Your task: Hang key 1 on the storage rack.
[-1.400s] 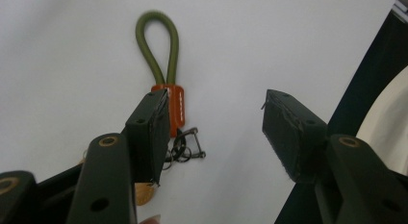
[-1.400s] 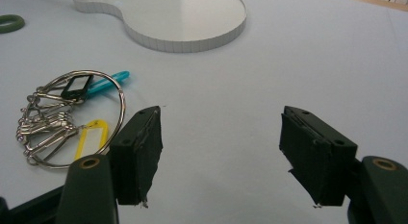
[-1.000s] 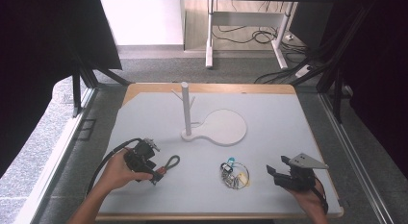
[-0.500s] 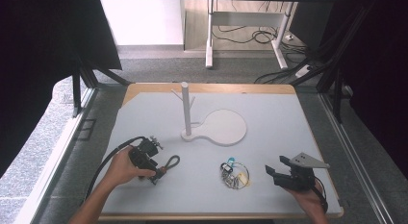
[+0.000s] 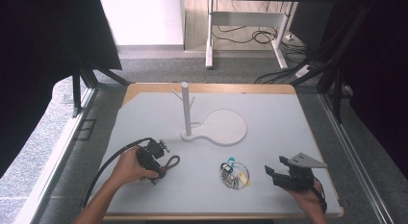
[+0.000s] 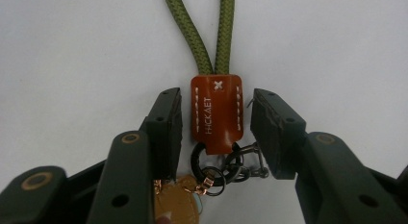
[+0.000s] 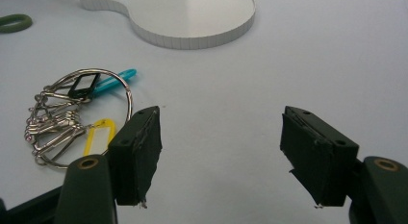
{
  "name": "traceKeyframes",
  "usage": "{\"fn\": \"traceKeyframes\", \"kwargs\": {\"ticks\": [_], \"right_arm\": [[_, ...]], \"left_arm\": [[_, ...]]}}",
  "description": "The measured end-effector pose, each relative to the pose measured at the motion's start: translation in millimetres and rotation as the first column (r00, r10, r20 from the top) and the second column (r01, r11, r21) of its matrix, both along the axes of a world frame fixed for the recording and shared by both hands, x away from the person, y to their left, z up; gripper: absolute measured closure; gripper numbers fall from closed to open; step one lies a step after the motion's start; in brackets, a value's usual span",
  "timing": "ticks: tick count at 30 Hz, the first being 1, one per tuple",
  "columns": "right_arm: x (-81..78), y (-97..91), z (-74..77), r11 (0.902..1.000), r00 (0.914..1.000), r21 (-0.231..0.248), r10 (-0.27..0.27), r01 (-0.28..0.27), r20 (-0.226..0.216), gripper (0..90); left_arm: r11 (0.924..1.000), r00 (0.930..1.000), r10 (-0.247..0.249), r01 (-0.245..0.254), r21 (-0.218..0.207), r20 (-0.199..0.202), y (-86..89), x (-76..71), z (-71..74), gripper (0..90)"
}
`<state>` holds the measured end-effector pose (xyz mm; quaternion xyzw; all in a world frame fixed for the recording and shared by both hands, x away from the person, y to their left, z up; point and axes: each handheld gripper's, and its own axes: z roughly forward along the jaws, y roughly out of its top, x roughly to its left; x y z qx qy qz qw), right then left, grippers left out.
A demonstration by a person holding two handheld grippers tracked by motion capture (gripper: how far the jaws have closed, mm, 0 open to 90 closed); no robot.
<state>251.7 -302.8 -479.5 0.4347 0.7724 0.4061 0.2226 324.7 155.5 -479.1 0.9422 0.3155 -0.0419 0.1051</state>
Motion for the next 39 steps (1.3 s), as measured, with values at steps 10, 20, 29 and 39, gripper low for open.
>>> {"fn": "traceKeyframes", "kwargs": {"ticks": [10,20,29,39], "right_arm": [[0.4,2.6,-1.1,0.9998,1.0,-0.017,0.002,-0.002,0.001,30.8],[0.9,1.3,-0.9,0.9997,0.9999,-0.018,-0.015,0.015,-0.003,30.6],[1.7,1.8,-2.8,0.9996,0.9998,-0.023,-0.016,0.015,-0.01,30.8],[2.1,1.9,-3.9,0.9996,0.9998,-0.025,-0.015,0.014,-0.014,31.1]], "left_arm": [[0.998,0.9977,-0.009,0.005,0.064,0.068,-7.1,-6.3,-0.8,63.8],[0.9991,0.9968,-0.031,0.029,0.03,0.073,-3.8,-11.8,2.8,66.6],[0.9917,0.9952,0.008,0.005,-0.128,0.098,11.6,-14.9,33.5,66.6],[0.9814,0.9909,0.033,-0.007,-0.192,0.13,21.1,-16.0,60.3,66.6]]}}
